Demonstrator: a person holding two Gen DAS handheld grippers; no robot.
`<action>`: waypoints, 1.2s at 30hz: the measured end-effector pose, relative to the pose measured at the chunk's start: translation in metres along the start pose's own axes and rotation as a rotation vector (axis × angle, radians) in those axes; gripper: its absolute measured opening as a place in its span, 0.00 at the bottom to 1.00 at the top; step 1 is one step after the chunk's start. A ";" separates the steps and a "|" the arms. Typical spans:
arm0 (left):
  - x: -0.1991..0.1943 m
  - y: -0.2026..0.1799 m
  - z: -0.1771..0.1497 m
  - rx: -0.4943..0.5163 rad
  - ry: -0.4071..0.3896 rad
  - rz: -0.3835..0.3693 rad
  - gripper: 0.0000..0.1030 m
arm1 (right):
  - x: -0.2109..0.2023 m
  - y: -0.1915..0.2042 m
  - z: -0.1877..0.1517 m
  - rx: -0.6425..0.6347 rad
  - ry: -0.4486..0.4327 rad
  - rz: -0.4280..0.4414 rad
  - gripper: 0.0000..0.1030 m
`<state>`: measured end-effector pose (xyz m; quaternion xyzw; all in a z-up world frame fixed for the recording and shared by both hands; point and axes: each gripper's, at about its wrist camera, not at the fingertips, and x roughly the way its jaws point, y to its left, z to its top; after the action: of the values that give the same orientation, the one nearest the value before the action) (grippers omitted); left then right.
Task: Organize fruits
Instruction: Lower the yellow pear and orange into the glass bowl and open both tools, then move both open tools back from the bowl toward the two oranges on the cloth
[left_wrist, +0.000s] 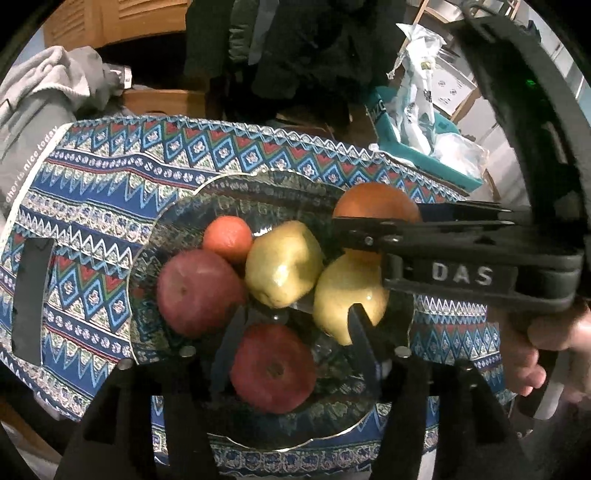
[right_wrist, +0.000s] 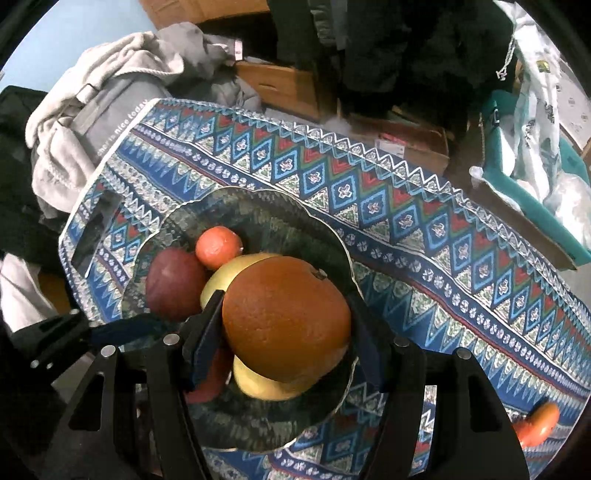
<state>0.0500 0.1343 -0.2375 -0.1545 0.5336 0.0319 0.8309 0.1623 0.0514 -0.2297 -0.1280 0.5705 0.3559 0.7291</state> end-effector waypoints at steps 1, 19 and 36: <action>0.000 0.001 0.001 0.001 -0.006 0.008 0.64 | 0.002 -0.001 0.002 0.002 -0.003 0.000 0.63; 0.008 0.025 0.011 -0.091 -0.023 0.058 0.76 | 0.018 -0.002 0.014 0.018 0.035 0.007 0.66; -0.007 0.013 0.014 -0.082 -0.049 0.054 0.79 | -0.043 -0.014 -0.001 0.046 -0.074 -0.027 0.66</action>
<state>0.0568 0.1519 -0.2286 -0.1730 0.5152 0.0798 0.8356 0.1664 0.0246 -0.1937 -0.1057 0.5496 0.3373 0.7570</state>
